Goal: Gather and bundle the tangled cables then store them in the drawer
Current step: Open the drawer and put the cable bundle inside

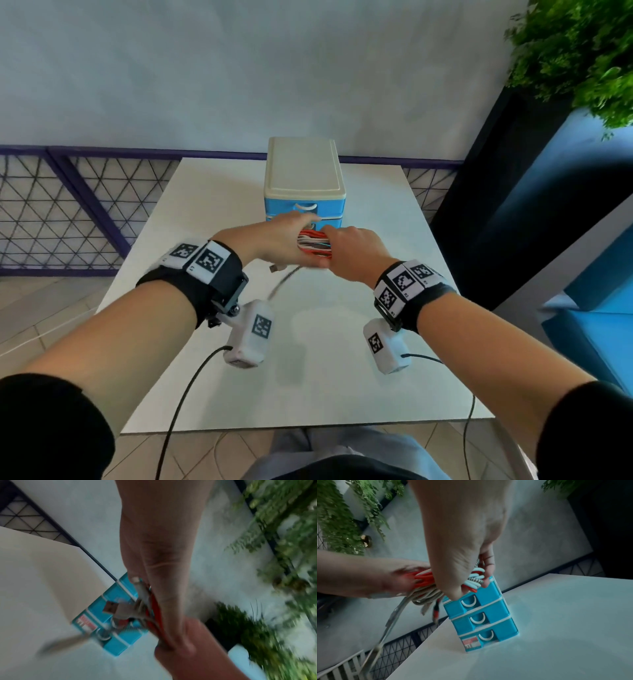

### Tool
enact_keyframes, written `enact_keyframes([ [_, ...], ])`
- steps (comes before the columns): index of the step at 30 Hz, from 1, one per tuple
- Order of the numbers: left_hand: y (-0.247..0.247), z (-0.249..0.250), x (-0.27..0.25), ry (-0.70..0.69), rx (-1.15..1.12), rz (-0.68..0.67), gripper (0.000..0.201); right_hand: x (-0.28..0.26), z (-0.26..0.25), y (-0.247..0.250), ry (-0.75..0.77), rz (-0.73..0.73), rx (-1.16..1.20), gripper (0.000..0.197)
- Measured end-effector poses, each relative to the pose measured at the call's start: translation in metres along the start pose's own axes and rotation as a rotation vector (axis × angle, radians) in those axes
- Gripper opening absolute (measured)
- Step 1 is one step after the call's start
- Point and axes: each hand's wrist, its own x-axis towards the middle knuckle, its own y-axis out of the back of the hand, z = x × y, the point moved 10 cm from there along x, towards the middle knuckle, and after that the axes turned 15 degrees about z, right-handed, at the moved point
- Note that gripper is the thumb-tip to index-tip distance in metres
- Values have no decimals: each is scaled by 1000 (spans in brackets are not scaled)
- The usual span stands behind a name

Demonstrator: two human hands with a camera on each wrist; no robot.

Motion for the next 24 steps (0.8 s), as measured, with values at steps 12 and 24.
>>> enact_keyframes([
  [12, 65, -51, 68, 55, 117, 330, 48, 55, 6, -13, -2, -66, 5, 49],
  [24, 65, -48, 73, -109, 319, 224, 59, 26, -8, 8, 59, -315, 102, 24],
])
